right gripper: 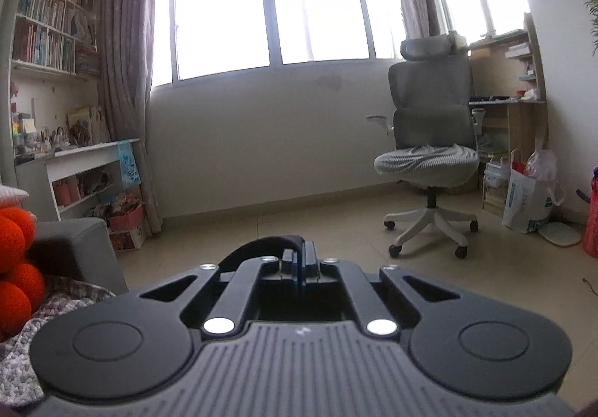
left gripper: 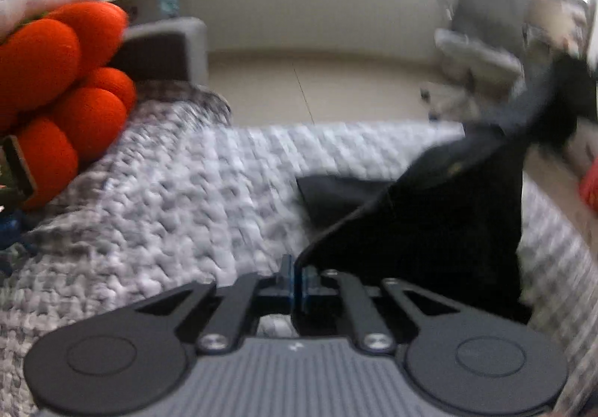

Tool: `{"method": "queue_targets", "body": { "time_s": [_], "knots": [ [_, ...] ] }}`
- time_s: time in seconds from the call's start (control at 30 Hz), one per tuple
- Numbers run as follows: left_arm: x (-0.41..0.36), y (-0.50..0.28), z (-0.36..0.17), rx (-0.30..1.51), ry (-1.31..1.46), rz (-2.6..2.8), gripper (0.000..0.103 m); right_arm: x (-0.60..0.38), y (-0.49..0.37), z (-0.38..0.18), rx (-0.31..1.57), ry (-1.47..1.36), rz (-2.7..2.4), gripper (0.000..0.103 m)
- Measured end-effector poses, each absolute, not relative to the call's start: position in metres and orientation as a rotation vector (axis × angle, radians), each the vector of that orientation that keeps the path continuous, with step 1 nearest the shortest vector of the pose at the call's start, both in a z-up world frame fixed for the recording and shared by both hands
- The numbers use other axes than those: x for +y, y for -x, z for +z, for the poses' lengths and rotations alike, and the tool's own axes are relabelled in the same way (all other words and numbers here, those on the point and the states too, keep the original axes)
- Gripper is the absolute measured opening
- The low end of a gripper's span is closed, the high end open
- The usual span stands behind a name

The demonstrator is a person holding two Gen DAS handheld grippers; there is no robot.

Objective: Fold clothes
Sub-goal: 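Lift the black garment high with both grippers and shake it out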

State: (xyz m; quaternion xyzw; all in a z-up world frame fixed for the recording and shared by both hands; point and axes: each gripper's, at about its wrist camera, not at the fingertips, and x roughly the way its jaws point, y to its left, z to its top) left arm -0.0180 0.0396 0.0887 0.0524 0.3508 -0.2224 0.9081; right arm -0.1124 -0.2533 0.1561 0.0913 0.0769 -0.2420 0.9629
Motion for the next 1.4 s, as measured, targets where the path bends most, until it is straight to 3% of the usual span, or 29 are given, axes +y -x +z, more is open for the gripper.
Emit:
{"method": "queue_targets", "body": {
  "time_s": [0.37,0.8,0.97,1.17,1.4],
  "knots": [
    [0.059,0.056,0.183,0.343,-0.061,-0.216,0.003,-0.225,0.154,0.195,-0.09,-0.082,-0.469,0.001],
    [0.097,0.189,0.404,-0.326,-0.117,-0.074,0.003,-0.192,0.277,0.34,-0.539,0.201,-0.434,0.001],
    [0.1,0.231,0.45,-0.506,-0.135,-0.03,0.003,-0.193,0.318,0.391,-0.671,0.234,-0.449,0.001],
    [0.07,0.195,0.451,-0.479,-0.233,-0.002,0.003,-0.222,0.287,0.406,-0.583,0.227,-0.47,0.001],
    [0.004,0.061,0.363,-0.292,-0.448,0.023,0.004,-0.28,0.157,0.327,-0.23,0.197,-0.483,0.001]
  ]
}}
